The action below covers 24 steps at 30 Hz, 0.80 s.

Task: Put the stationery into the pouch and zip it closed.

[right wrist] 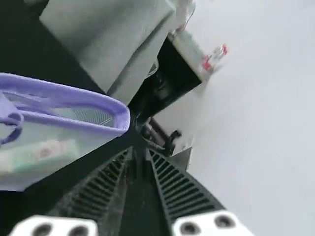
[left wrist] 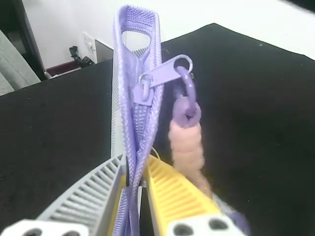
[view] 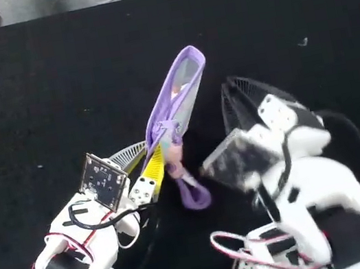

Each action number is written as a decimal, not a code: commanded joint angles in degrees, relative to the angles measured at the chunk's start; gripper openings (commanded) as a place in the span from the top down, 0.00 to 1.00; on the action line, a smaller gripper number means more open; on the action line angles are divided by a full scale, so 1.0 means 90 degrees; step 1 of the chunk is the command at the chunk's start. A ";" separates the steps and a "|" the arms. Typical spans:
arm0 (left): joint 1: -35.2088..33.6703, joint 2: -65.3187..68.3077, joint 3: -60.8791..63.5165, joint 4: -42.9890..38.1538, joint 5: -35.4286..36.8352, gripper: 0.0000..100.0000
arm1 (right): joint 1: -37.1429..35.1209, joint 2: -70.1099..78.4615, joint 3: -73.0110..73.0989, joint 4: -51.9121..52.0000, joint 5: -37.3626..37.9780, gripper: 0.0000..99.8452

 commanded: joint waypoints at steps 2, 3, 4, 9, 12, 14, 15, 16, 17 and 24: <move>-0.0015 0.0049 -0.0015 0.0010 -0.0039 0.97 | 0.0000 -0.0239 -0.0278 0.0195 -0.1143 0.95; -0.0015 0.0049 -0.0015 0.0010 -0.0039 0.97 | -0.0205 -0.0425 -0.0239 0.0342 -0.1446 0.92; -0.0015 0.0049 -0.0015 0.0010 -0.0039 0.97 | -0.0459 -0.0611 -0.0142 0.0498 -0.1700 0.89; 0.0024 0.0049 -0.0015 0.0010 -0.0029 0.97 | -0.1856 -0.1597 0.0757 0.0840 -0.2549 0.80; 0.0024 0.0049 -0.0015 0.0010 -0.0029 0.97 | -0.2188 -0.1978 0.1558 0.0459 -0.3194 0.80; 0.0024 0.0049 -0.0015 0.0010 -0.0029 0.97 | -0.2188 -0.2203 0.2183 -0.0068 -0.3526 0.80; 0.0024 0.0049 -0.0015 0.0010 -0.0029 0.97 | -0.2188 -0.2291 0.2486 -0.0313 -0.3663 0.80; 0.0024 0.0049 -0.0015 0.0010 -0.0029 0.97 | -0.2188 -0.2369 0.2789 -0.0527 -0.3829 0.80; 0.0024 0.0049 -0.0015 0.0010 -0.0029 0.97 | -0.2188 -0.2447 0.3072 -0.0713 -0.4024 0.80; 0.0015 0.0049 0.0024 -0.0010 -0.0029 0.97 | -0.2227 -0.3326 0.4127 -0.1055 -0.4630 0.80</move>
